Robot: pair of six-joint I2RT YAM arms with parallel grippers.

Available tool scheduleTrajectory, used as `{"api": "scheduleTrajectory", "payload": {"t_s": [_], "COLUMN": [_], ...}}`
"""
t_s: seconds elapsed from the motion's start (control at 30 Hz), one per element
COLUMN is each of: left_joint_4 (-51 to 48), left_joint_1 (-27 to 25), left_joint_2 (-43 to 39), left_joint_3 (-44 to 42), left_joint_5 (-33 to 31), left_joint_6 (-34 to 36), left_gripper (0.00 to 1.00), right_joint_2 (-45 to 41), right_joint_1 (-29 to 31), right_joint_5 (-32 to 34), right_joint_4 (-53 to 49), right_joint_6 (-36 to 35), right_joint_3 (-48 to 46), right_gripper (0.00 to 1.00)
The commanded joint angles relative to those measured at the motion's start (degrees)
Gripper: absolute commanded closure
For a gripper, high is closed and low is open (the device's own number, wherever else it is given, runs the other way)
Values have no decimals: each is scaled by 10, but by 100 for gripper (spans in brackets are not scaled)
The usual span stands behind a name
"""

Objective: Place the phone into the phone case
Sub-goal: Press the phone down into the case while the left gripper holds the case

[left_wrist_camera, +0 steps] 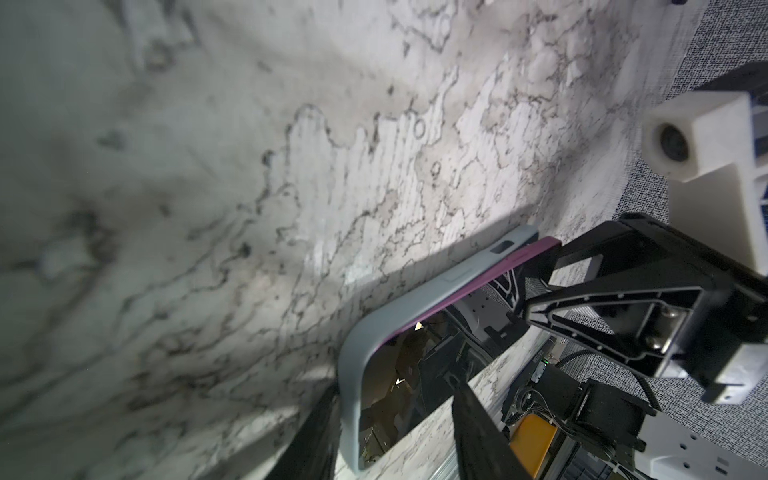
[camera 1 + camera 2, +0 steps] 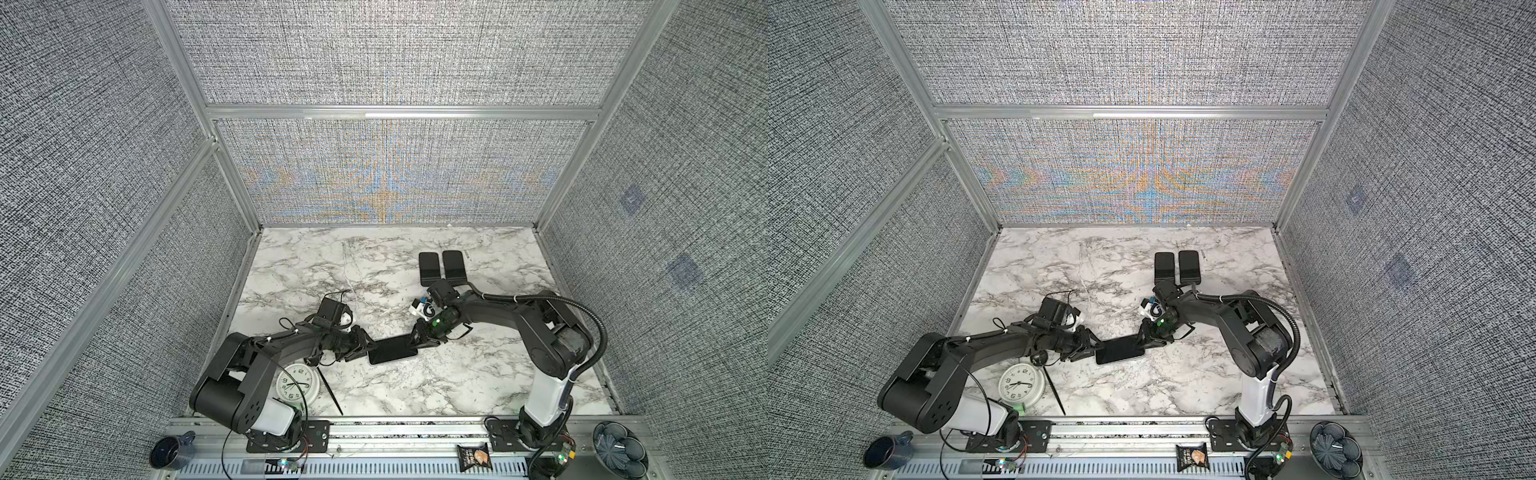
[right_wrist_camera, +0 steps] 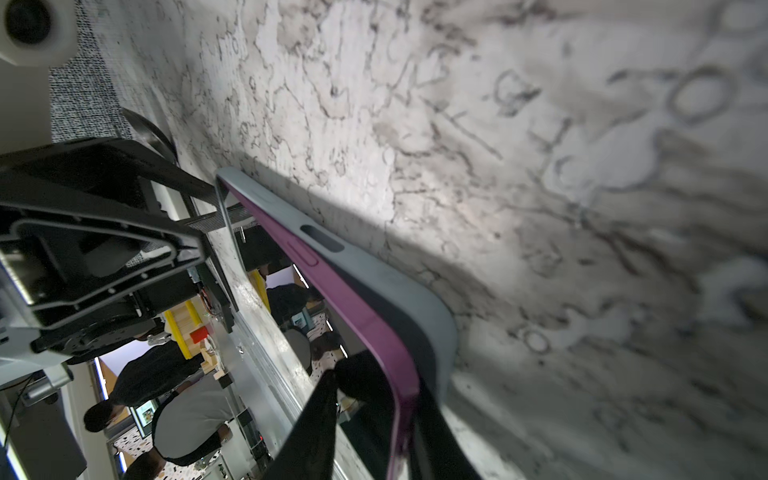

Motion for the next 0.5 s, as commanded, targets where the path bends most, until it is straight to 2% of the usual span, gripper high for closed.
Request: {"api": "scheduleTrajectory", "payload": {"t_s": [0.0, 0.17, 0.47], "left_joint_4": [-1, -24, -52], "left_joint_1": [-2, -1, -1], "left_joint_2": [-1, -9, -19], "left_joint_3": [-1, 3, 7], "left_joint_5": [-23, -31, -37], "left_joint_6": [12, 25, 38], "left_gripper": [54, 54, 54], "right_joint_2": [-2, -14, -35], "right_joint_1": [5, 14, 28], "right_joint_5": [71, 96, 130], "right_joint_4": [-48, -77, -110], "right_joint_6": [-12, -15, -15], "right_joint_3": [9, 26, 49], "right_gripper": [63, 52, 44]}}
